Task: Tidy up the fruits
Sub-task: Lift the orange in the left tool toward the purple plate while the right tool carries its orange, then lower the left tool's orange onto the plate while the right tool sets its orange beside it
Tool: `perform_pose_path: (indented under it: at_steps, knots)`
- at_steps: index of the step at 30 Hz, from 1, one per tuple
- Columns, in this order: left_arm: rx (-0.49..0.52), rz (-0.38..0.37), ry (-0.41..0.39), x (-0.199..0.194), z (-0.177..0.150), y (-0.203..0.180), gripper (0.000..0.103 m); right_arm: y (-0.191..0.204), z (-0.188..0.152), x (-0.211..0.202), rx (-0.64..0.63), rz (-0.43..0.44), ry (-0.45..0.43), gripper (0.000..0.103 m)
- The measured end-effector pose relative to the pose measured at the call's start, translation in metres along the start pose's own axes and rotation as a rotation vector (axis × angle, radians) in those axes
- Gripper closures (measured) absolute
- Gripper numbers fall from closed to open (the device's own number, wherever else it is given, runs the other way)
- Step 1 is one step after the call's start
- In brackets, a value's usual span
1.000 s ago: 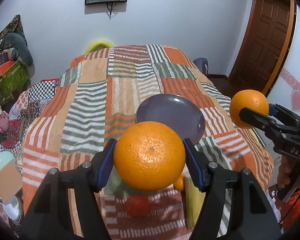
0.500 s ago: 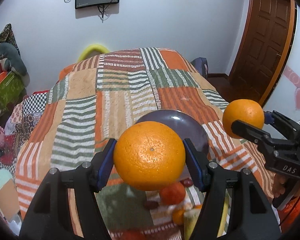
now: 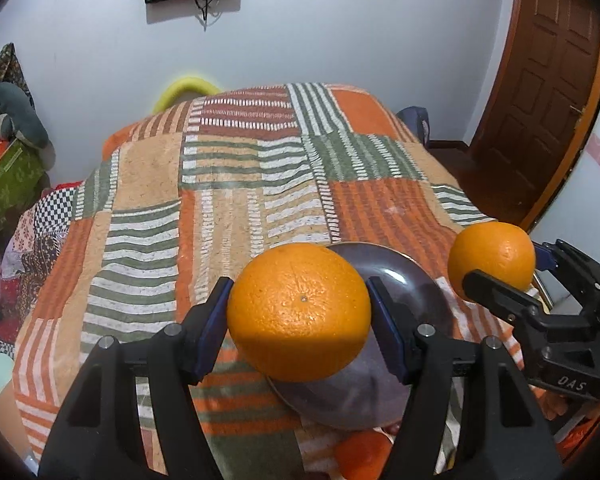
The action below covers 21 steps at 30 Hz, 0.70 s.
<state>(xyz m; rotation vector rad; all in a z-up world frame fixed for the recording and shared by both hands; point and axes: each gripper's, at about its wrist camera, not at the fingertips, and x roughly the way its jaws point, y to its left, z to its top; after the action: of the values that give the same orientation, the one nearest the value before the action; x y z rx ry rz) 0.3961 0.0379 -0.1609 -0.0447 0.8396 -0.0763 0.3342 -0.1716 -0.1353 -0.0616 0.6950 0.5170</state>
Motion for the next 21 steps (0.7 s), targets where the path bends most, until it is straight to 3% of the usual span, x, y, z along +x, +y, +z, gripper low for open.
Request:
perform_pose_path:
  at_steps: [21]
  knots:
    - [-0.002, -0.032, 0.189, 0.095, 0.003, 0.005, 0.037, -0.013, -0.002, 0.071, -0.019, -0.004, 0.126, 0.037]
